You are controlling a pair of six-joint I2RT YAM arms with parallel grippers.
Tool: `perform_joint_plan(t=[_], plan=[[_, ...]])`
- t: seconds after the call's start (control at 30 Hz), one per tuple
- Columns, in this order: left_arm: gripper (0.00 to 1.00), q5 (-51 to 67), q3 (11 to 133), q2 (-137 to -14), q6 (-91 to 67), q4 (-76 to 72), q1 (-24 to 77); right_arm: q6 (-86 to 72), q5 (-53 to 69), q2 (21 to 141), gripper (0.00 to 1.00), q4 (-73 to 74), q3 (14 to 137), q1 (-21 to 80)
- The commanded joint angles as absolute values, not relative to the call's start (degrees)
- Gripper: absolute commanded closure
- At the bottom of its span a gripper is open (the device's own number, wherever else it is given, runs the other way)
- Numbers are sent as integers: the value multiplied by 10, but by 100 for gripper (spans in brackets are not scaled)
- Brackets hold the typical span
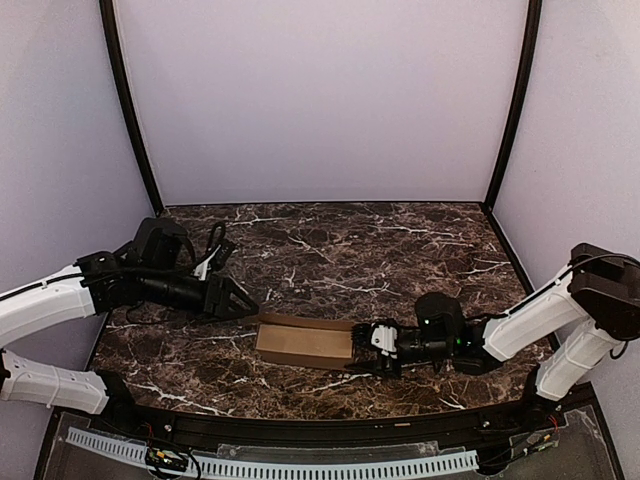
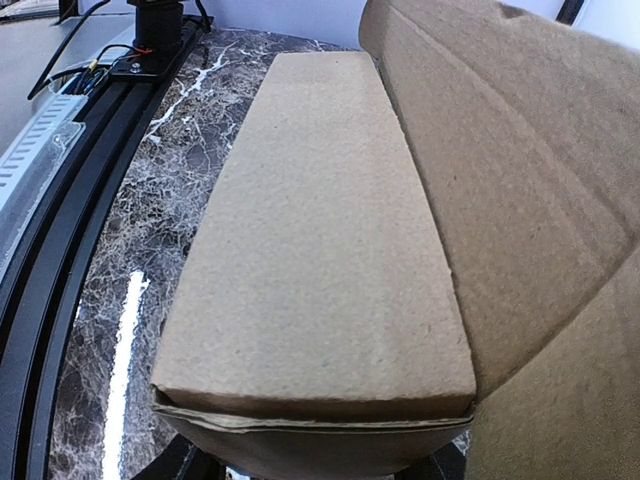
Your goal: Fold the paper box
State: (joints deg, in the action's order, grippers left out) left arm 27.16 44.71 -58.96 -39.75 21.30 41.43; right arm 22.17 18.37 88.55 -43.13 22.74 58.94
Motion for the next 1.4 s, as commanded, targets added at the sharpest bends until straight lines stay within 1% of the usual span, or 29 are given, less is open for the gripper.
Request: perform_joint_plan(t=[0.0,0.23,0.37,0.43,0.5,0.57,0.83,0.97,1.17,1.37], plan=[[46,260,476,-597,-301,266,417,213,196,885,88,-447,240,593],[47,148,553,-621,-190,383,417,214,200,872,87,-435,236,593],[47,138,569,-622,-151,408,418,214,208,861,88,-429,232,593],[48,128,562,-619,-131,409,434,215,216,855,87,-411,235,593],[48,93,555,-615,-111,407,491,214,224,844,88,-392,240,593],[48,74,552,-611,-100,403,519,209,233,829,90,-382,237,591],[48,71,538,-571,-84,394,526,206,280,784,90,-315,246,586],[49,61,535,-570,-78,397,526,203,301,765,91,-296,248,587],[57,119,531,-576,-85,378,525,195,294,753,90,-290,253,586],[60,181,522,-567,-90,358,526,188,286,758,91,-290,262,587]])
